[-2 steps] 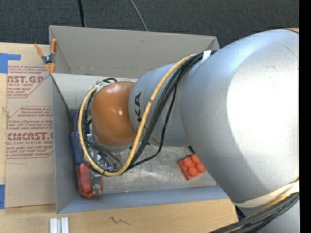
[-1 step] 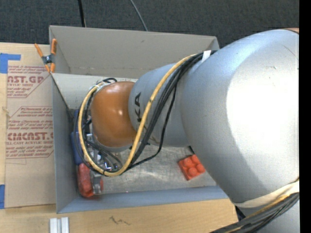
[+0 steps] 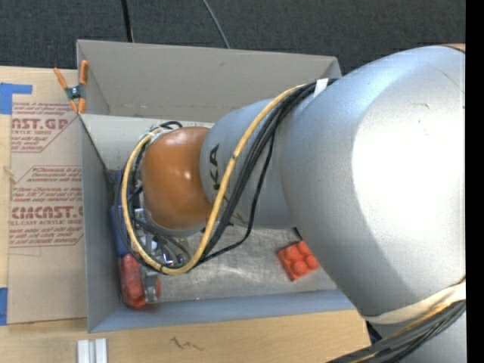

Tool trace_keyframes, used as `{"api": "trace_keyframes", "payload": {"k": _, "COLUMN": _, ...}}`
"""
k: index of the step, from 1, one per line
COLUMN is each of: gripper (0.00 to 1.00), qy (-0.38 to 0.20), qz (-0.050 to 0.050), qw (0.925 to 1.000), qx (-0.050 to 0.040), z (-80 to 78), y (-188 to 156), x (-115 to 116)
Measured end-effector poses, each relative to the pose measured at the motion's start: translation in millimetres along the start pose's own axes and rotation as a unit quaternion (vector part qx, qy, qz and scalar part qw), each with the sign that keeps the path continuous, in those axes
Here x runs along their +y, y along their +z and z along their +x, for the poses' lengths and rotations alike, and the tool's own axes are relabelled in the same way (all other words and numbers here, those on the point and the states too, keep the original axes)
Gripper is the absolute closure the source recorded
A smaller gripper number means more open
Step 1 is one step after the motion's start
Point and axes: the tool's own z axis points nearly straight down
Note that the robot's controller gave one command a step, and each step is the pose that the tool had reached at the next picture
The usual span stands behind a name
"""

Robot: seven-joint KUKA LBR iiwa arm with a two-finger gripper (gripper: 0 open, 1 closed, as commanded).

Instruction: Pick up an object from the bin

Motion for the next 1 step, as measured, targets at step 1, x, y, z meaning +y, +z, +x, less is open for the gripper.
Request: {"api": "trace_keyframes", "payload": {"k": 1, "gripper": 1.0, "qy": 0.0, "qz": 0.0, "qw": 1.0, "qx": 0.0001, "z": 0.1, "y": -0.1, "x": 0.1}}
